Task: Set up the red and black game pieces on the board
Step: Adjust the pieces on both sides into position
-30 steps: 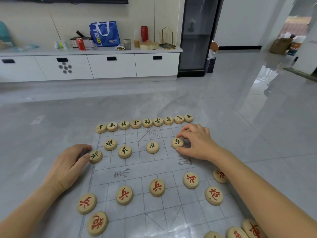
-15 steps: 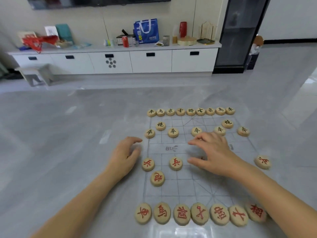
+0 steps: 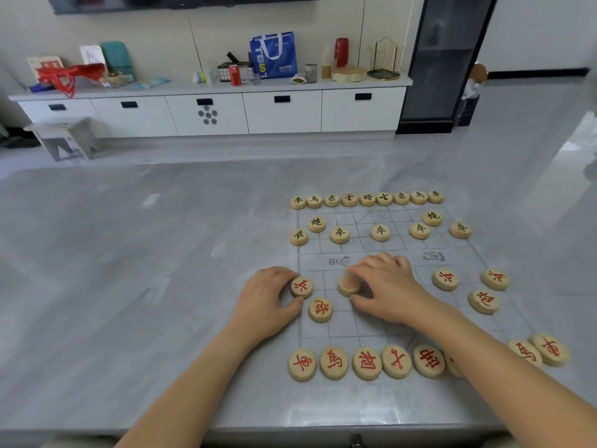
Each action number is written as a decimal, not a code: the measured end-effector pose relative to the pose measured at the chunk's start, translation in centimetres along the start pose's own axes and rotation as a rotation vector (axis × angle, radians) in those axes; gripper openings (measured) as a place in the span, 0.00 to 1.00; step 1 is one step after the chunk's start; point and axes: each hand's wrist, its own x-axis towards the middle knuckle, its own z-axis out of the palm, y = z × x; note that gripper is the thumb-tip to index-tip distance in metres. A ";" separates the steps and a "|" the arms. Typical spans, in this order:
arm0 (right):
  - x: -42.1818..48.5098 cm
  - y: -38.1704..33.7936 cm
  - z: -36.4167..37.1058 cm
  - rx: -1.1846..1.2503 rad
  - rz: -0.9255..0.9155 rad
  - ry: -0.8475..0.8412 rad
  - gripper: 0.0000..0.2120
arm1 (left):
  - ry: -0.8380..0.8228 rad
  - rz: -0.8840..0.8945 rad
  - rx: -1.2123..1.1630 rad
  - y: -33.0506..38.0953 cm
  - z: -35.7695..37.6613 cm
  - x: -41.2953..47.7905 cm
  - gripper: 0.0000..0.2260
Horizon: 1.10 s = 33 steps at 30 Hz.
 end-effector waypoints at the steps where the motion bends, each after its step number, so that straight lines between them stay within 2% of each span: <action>1: 0.0 0.0 0.0 -0.001 0.004 0.001 0.24 | 0.003 0.000 -0.003 0.1 0.0 0.0 0.26; 12: 0.2 -0.5 0.5 0.004 0.076 0.057 0.23 | 0.105 -0.113 -0.054 1.5 0.5 -0.3 0.17; 16: 0.0 -0.6 0.5 0.015 0.096 0.062 0.26 | 0.093 -0.136 -0.056 1.7 0.3 -0.4 0.20; 19: -0.1 -0.6 0.4 0.016 0.094 0.069 0.23 | 0.067 -0.121 -0.043 1.7 0.2 -0.5 0.26; 23: 0.0 -0.6 0.4 0.016 0.090 0.076 0.21 | 0.059 -0.104 -0.055 1.5 0.2 -0.4 0.19; 27: 0.0 -0.6 0.5 0.021 0.095 0.074 0.22 | 0.070 -0.130 -0.076 1.6 0.1 -0.3 0.16; 31: -0.2 -0.5 0.4 0.047 0.099 0.067 0.22 | 0.074 -0.145 -0.091 1.6 0.1 -0.3 0.16; 33: -0.3 -0.6 0.3 0.058 0.103 0.056 0.25 | 0.054 -0.126 -0.091 1.5 0.1 -0.3 0.20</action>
